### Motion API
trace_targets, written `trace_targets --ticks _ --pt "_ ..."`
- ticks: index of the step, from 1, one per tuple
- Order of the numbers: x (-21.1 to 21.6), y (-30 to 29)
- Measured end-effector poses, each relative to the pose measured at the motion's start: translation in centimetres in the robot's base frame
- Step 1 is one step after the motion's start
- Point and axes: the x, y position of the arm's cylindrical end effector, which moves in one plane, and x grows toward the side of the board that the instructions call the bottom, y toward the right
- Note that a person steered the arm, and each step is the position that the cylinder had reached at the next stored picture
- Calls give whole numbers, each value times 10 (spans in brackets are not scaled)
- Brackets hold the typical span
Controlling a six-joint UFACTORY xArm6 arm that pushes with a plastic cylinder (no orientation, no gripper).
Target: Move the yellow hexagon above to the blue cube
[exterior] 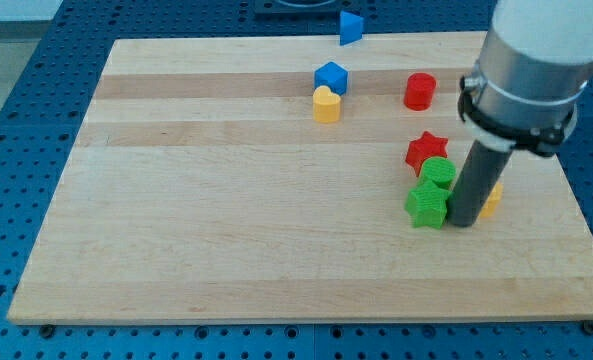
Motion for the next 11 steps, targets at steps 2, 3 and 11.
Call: trace_targets --ticks 2,3,11 --pt "7 15" --pt "1 48" --pt "-167 34"
